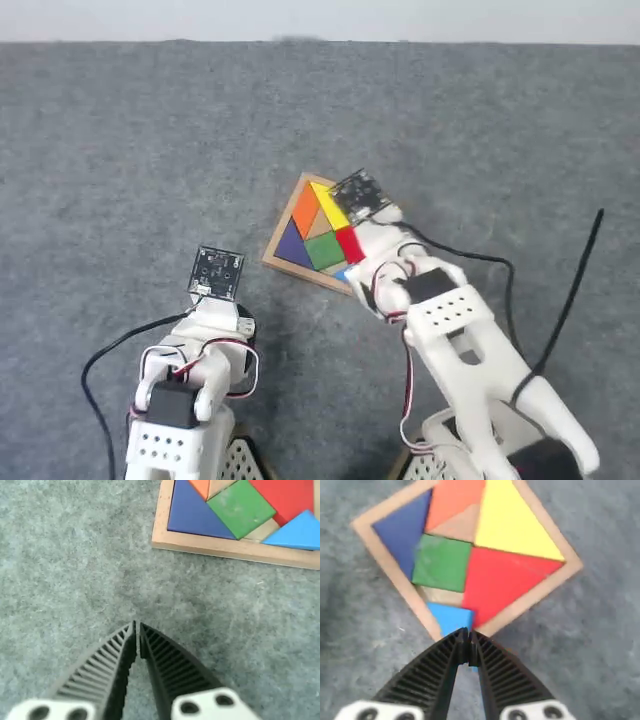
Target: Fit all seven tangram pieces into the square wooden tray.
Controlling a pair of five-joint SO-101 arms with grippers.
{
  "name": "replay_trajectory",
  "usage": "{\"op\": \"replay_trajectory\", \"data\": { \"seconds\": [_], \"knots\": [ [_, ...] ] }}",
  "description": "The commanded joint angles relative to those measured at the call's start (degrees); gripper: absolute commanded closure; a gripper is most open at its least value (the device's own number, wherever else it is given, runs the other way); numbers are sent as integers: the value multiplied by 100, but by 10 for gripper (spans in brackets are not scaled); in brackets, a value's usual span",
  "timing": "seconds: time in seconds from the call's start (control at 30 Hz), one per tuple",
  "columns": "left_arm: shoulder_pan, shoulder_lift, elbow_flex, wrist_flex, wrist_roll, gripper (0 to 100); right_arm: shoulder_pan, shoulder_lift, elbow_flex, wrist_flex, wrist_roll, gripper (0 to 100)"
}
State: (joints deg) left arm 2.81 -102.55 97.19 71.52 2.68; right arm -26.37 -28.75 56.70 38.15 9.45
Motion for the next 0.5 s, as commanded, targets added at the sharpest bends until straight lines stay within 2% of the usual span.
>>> {"op": "replay_trajectory", "data": {
  "seconds": [0.0,0.23,0.47],
  "knots": [
    [9,-70,-75,35,70,988,136,171,-360,75,-132,989],
    [9,-70,-75,35,70,988,84,1235,-835,84,-123,991],
    [9,-70,-75,35,70,988,-286,1367,-870,75,-9,991]
  ]
}}
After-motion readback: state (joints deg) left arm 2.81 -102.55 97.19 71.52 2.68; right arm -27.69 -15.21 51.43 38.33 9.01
